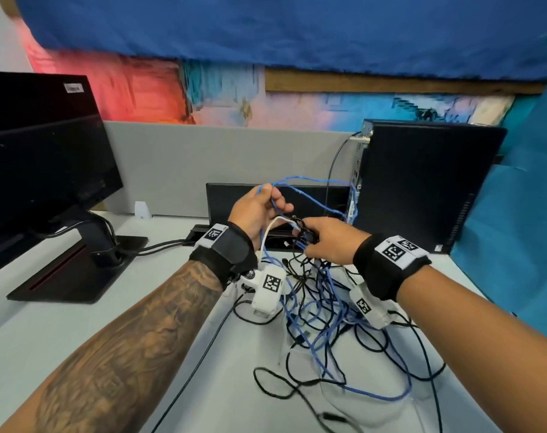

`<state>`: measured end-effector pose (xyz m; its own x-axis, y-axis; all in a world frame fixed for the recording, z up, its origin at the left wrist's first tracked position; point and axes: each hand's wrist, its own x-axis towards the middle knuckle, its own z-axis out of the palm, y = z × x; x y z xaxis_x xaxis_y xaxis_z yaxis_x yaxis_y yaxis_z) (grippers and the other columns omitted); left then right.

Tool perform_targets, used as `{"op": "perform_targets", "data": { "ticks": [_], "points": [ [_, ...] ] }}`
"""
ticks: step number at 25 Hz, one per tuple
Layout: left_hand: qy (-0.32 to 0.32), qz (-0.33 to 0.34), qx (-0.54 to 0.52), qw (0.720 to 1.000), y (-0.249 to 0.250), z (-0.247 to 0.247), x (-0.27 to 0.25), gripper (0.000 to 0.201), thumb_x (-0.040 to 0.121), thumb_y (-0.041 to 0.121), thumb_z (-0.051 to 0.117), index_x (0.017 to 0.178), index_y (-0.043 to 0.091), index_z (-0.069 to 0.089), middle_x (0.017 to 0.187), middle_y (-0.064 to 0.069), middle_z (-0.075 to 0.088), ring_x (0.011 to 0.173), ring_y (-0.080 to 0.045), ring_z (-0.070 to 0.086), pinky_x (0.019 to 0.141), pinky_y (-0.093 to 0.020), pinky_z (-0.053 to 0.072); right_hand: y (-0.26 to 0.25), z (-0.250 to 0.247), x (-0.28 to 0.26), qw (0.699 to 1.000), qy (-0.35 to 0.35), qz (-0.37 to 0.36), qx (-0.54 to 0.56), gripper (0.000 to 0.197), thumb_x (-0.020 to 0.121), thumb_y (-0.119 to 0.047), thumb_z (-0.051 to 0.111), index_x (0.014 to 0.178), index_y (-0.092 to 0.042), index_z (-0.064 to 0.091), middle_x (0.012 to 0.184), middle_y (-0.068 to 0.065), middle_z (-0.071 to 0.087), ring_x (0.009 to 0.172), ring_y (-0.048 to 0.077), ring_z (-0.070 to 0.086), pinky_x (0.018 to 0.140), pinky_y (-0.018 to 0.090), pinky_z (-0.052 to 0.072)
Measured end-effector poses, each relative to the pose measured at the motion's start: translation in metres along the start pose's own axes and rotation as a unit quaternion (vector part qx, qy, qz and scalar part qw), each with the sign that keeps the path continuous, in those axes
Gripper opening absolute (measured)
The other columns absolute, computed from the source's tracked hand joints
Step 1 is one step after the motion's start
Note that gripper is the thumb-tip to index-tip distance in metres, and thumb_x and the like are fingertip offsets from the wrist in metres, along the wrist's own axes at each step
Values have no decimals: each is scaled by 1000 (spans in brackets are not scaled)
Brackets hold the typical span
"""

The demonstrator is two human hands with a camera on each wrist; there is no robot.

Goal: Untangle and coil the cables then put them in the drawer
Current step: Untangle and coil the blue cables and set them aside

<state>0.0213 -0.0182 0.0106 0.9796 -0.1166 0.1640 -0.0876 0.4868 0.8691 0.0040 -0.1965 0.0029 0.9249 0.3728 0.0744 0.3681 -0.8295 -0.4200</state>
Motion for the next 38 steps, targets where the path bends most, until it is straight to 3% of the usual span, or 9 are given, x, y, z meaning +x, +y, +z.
{"op": "perform_targets", "data": {
  "ticks": [8, 10, 13, 15, 18, 23, 28, 32, 38],
  "points": [
    [49, 76, -45, 995, 45, -21, 15, 34, 108, 31, 30, 79, 20, 43, 48, 9, 27, 38, -6, 23, 45, -22, 31, 45, -3, -6, 984, -51, 123, -120, 52, 89, -36, 71, 136, -19, 57, 124, 4, 60, 114, 25, 59, 92, 33, 49],
    [46, 86, -15, 995, 51, -20, 17, 34, 108, 31, 30, 79, 19, 43, 49, 9, 26, 38, -6, 22, 43, -21, 26, 39, -15, -4, 990, 52, 91, -97, 51, 90, -28, 69, 139, -21, 55, 135, 3, 55, 120, 25, 57, 101, 37, 49],
    [39, 109, 59, 992, 59, -12, 19, 33, 109, 31, 28, 81, 19, 43, 49, 10, 25, 40, -6, 19, 42, -21, 19, -5, -33, -3, 946, 306, -3, 104, 23, 92, -22, 64, 115, -20, 67, 112, -4, 64, 98, 15, 61, 94, 37, 52],
    [29, 117, 82, 989, 61, -2, 19, 33, 108, 30, 27, 81, 18, 43, 50, 9, 25, 41, -6, 18, 42, -22, 18, -41, -33, -2, 953, 245, -76, 161, 27, 94, -38, 66, 114, -21, 67, 110, -7, 68, 98, 10, 62, 91, 31, 51],
    [32, 115, 93, 989, 62, 6, 18, 33, 108, 30, 29, 81, 18, 43, 51, 8, 25, 41, -7, 19, 41, -22, 18, -61, -12, 1, 988, 89, -125, 7, 34, 89, -52, 65, 112, -26, 69, 105, -9, 70, 97, 11, 65, 90, 35, 54],
    [78, 139, 55, 986, 80, -19, 20, 34, 108, 33, 29, 80, 21, 42, 47, 11, 24, 38, -4, 16, 38, -15, 13, 0, 2, -2, 998, -32, -42, -45, 30, 86, -15, 70, 112, -31, 69, 116, -7, 57, 100, 15, 59, 94, 41, 53],
    [62, 156, -1, 986, 88, -17, 28, 35, 109, 34, 29, 78, 21, 42, 47, 11, 19, 36, -3, 14, 37, -12, 14, -5, -4, -4, 971, 176, -51, 155, 26, 90, -40, 72, 112, -25, 70, 103, -5, 68, 91, 6, 63, 89, 29, 54],
    [42, 157, -40, 986, 97, 5, 30, 37, 109, 34, 29, 78, 20, 42, 46, 10, 20, 36, -3, 14, 36, -14, 14, -58, 10, 7, 991, -30, -103, 85, 24, 91, -35, 71, 109, -19, 74, 75, -4, 67, 65, 7, 58, 71, 22, 49],
    [55, 139, 185, 971, 96, -20, 12, 37, 106, 37, 39, 74, 20, 47, 44, 11, 29, 34, -5, 23, 38, -13, 17, -43, 4, 22, 938, 108, -29, 329, 19, 102, -20, 57, 85, -15, 64, 74, 2, 65, 62, 15, 60, 61, 27, 49]
  ]
}}
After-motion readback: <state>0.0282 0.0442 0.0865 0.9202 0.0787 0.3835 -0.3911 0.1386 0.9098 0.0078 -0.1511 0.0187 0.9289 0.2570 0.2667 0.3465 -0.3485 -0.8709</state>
